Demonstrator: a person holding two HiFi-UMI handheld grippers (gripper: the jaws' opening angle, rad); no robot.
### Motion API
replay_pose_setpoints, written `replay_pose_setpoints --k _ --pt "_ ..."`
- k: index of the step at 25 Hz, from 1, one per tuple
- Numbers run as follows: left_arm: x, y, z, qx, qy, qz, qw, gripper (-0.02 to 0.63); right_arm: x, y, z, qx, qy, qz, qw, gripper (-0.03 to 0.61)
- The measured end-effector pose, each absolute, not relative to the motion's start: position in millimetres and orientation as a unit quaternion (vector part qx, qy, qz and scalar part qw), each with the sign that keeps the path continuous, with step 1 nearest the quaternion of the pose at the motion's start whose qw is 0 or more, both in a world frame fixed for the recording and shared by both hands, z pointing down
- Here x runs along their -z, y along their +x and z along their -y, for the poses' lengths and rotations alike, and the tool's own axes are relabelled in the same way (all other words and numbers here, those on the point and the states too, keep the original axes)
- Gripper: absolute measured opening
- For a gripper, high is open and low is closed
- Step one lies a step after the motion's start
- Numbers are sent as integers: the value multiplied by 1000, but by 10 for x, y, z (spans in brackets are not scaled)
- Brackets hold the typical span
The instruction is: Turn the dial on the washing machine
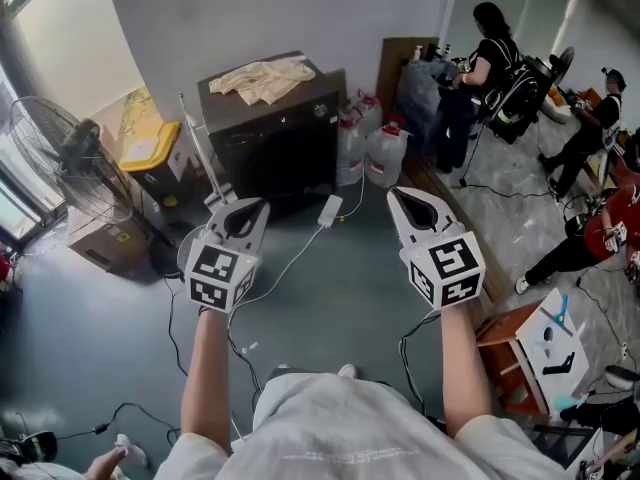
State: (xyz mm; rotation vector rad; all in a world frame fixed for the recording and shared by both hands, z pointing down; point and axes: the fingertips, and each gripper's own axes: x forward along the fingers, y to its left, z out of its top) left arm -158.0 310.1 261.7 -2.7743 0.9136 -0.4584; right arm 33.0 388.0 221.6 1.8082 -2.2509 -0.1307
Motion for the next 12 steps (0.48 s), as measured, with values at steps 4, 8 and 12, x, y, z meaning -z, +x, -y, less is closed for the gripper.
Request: replay_pose_setpoints --k 4,8,12 --pt "-2677 -1379 -3233 153 -932 -315 92 12 -2266 523 -4026 50 610 780 129 15" --pt "-2690 -1180 -3221 152 -932 -317 91 12 -2303 746 -4043 42 608 783 127 15" --pt "-2703 -1011 -3036 153 -933 -313 97 12 -2344 884 -3877 40 608 783 129 15"
